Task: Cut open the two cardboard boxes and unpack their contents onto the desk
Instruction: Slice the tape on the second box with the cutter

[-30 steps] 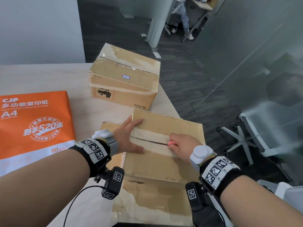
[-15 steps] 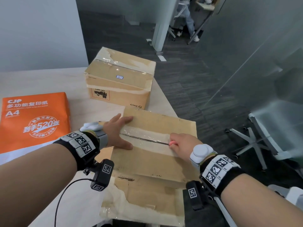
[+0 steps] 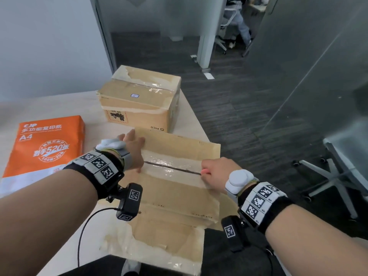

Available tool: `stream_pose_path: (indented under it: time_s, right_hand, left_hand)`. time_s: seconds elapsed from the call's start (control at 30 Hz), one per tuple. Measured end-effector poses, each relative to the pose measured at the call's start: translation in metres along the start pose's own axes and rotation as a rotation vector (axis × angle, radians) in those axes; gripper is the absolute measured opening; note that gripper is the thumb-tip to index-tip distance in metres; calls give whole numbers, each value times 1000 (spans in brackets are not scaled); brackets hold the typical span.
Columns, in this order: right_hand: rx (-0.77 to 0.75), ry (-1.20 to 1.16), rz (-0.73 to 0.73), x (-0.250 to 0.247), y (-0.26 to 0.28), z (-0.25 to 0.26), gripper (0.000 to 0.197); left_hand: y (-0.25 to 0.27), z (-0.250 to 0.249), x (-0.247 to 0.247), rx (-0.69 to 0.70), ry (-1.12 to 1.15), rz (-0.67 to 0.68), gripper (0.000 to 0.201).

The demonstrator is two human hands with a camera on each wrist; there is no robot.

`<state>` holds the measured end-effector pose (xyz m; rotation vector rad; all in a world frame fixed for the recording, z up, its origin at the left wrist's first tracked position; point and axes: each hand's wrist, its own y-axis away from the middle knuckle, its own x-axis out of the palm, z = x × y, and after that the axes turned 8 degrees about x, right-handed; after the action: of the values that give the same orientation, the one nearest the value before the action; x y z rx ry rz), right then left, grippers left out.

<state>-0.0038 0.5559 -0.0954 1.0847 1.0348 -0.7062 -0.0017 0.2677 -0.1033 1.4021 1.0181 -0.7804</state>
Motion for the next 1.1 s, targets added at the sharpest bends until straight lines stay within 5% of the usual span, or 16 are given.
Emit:
stream_pose_path:
  time_s: [0.1, 0.23, 0.4, 0.73, 1.1]
  right_hand:
    - [-18, -54, -9, 0, 3, -12, 20]
    - [-25, -108, -22, 3, 3, -10, 14]
    - [-70, -175, -29, 6, 9, -28, 18]
    - [-108, -315, -106, 20, 18, -80, 17]
    - [199, -1181, -66, 57, 29, -93, 25]
  left_hand:
    - [10, -61, 9, 179, 80, -93, 95]
    - [24, -127, 30, 362, 145, -23, 104]
    - [26, -132, 49, 317, 77, -37, 117]
    - [36, -146, 40, 302, 68, -23, 95]
    - [33, -173, 41, 469, -79, 47, 91]
